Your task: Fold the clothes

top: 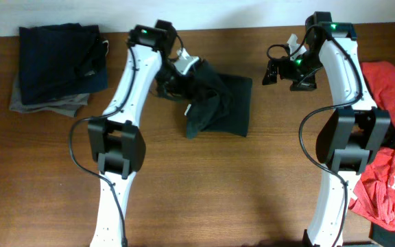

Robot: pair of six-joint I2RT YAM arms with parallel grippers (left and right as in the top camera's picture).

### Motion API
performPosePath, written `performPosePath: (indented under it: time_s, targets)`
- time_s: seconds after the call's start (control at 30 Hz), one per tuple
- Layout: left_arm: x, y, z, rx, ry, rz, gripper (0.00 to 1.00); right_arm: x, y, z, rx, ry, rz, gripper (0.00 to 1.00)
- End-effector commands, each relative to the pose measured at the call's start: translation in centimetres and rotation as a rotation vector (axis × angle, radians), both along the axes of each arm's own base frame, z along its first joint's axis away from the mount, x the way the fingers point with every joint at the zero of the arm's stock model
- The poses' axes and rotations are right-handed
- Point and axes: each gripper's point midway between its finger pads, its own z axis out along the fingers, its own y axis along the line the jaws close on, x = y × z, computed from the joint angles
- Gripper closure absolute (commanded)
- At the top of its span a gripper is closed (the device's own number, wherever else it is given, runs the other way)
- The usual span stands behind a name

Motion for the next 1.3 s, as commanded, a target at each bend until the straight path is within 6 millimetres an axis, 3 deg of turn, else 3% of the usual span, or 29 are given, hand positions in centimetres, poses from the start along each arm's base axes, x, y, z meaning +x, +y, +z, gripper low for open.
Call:
performPosePath:
  time_s: [0.0, 0.23, 0.3, 0.43, 0.53, 0.57, 0.6, 0.87, 1.07, 1.2, 1.27]
  targets:
    - [-1.3, -2.4, -0.1, -0.079, 0.025, -0.056, 0.01, -0.2, -0.1, 0.8, -0.011, -0.014, 0.007, 0.01]
    - [-2.7, -4.9, -0.2, -0.097, 0.025, -0.111, 0.02, -0.2, -0.1, 0.8, -0.011, -0.014, 0.006, 0.01]
    - [-2.9, -5.5, -0.2, -0.1, 0.018, -0.125, 0.11, -0.2, 0.0, 0.8, -0.011, -0.013, 0.007, 0.01]
    - [-2.9, -6.4, -0.2, -0.109, -0.005, -0.142, 0.48, -0.3, 0.0, 0.8, -0.011, -0.009, 0.007, 0.01]
    - [-2.4, -6.8, 0.0, -0.121, -0.024, -0.132, 0.87, -0.3, 0.0, 0.8, -0.011, -0.009, 0.007, 0.01]
    - [-2.3, -7.0, 0.3, -0.138, -0.028, -0.131, 0.97, -0.3, 0.0, 0.8, -0.011, -0.009, 0.007, 0.01]
    - [-2.3, -7.3, 0.6, -0.159, -0.03, -0.131, 0.99, -0.3, 0.0, 0.8, -0.011, -0.009, 0.007, 0.01]
    - [-3.0, -10.0, 1.8, -0.255, -0.04, -0.171, 0.99, -0.3, 0.0, 0.8, -0.011, -0.011, 0.007, 0.01]
    - [-5.8, -14.2, 2.2, -0.296, -0.056, -0.271, 0.98, -0.1, -0.1, 0.8, -0.011, -0.016, 0.006, 0.01]
    - [-7.9, -16.1, 2.0, -0.287, -0.049, -0.325, 0.75, 0.0, -0.1, 0.8, -0.011, -0.022, 0.006, 0.01]
    - [-7.9, -15.8, 1.5, -0.248, -0.06, -0.328, 0.73, 0.0, -0.1, 0.8, -0.012, -0.022, 0.006, 0.01]
